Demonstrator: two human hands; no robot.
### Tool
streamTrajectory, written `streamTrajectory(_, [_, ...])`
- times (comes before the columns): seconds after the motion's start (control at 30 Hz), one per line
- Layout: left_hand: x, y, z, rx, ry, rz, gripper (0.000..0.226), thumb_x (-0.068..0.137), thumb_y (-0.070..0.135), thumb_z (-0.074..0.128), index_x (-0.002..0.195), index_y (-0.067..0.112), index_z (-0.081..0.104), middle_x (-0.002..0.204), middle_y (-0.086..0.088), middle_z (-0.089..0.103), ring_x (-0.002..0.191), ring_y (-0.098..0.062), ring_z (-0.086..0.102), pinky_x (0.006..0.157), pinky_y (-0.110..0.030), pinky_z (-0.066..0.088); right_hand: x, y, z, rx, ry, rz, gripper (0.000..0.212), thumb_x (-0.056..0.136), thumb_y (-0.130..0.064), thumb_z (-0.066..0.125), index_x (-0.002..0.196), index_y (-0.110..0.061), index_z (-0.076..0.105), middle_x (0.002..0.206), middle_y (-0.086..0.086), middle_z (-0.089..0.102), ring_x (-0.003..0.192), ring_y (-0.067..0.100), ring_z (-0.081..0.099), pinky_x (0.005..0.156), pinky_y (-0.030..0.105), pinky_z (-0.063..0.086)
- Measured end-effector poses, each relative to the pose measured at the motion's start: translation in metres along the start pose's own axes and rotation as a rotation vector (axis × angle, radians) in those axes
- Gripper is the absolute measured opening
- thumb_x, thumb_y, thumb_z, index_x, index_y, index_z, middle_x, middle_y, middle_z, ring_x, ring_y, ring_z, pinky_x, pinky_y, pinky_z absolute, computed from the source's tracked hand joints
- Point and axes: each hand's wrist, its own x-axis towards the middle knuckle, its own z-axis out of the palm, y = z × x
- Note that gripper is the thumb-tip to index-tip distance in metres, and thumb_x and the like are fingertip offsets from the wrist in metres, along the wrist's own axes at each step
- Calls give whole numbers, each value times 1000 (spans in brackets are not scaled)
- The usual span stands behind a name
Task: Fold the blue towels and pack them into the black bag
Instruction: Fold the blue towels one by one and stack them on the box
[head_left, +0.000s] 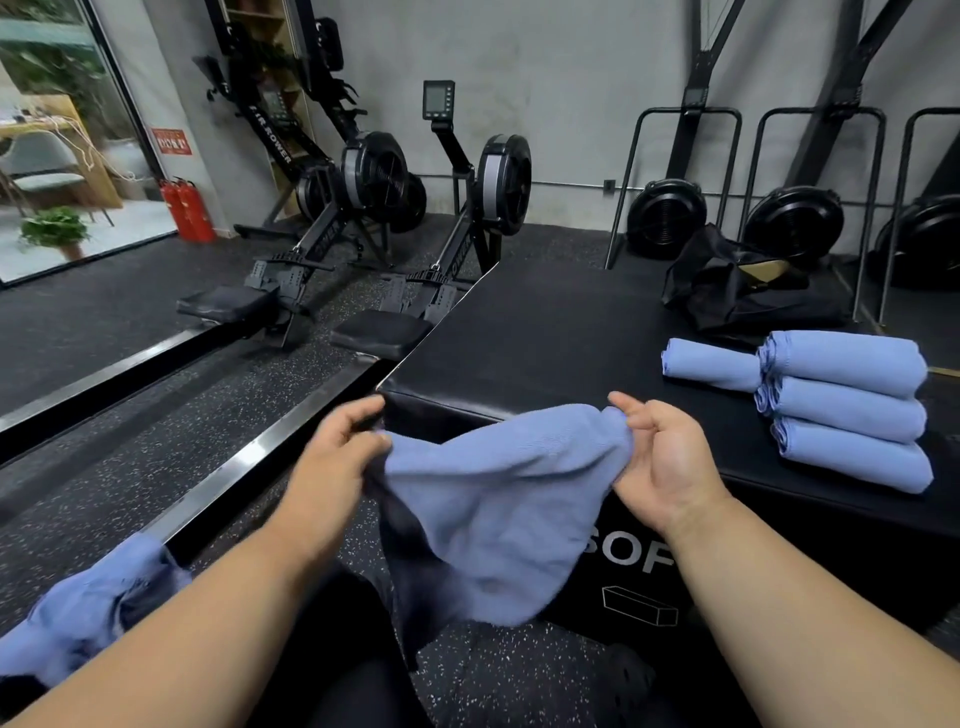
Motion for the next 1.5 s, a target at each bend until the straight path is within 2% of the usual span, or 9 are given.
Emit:
streamTrajectory(0.13, [-18,-33,23,43,-199,-320,46,94,4,72,136,19,63,105,-8,80,88,-21,73,71,-29,57,3,25,2,-291,-1,218,16,99,0,54,108,-6,66,102,17,66,100,30,70,92,46,56])
streamTrajectory(0.27, [-6,-33,10,232,-97,20,60,90,1,68,130,46,67,132,17,68,126,-3,61,107,-22,42,10,21,-5,-142,17,25,45,96,9,43,131,-13,60,96,12,59,95,28,61,94,43,52])
streamTrajectory(0.4, [-14,-26,2,268,-194,112,80,81,-3,63,140,50,59,151,23,55,140,7,45,120,-24,30,8,17,-14,-221,34,21,52,71,2,49,120,-8,59,99,13,56,87,29,58,77,38,47])
streamTrajectory(0.53, [-23,-36,2,391,-223,138,89,82,-19,51,141,47,51,142,29,58,117,17,57,99,-4,38,-4,28,-16,-293,-44,63,37,61,2,43,94,-13,53,82,9,53,68,22,51,61,36,32])
streamTrajectory(0.77, [-18,-37,6,516,-206,183,80,82,-19,53,150,25,52,152,18,49,142,9,40,123,-14,22,7,27,-29,-281,46,144,34,86,-3,63,63,-19,42,67,5,40,60,19,44,63,36,40])
streamTrajectory(0.97, [-13,2,12,444,-145,442,74,79,-13,60,144,25,58,144,21,55,134,13,47,113,-6,29,13,-15,-13,-165,-46,-155,25,99,0,55,109,-19,67,92,8,73,85,21,71,80,33,56])
streamTrajectory(1.13, [-18,-26,8,292,-34,59,45,82,-5,67,108,31,76,109,12,79,107,-2,71,107,-32,52,12,25,-28,-498,-63,173,39,93,9,55,126,-8,69,121,17,74,104,31,73,86,39,58])
streamTrajectory(1.33, [-16,-44,12,-69,66,-135,11,92,4,74,100,11,77,88,-4,79,83,-17,68,79,-28,50,1,42,-46,-633,-20,48,61,85,19,40,121,-18,72,124,13,74,89,18,69,71,25,52])
streamTrajectory(1.5, [-3,-32,12,-182,34,-172,26,93,-6,66,110,13,72,101,-11,70,87,-19,60,76,-30,46,-6,21,-44,-436,-96,80,71,88,23,30,130,-18,69,124,8,76,90,20,75,64,26,57])
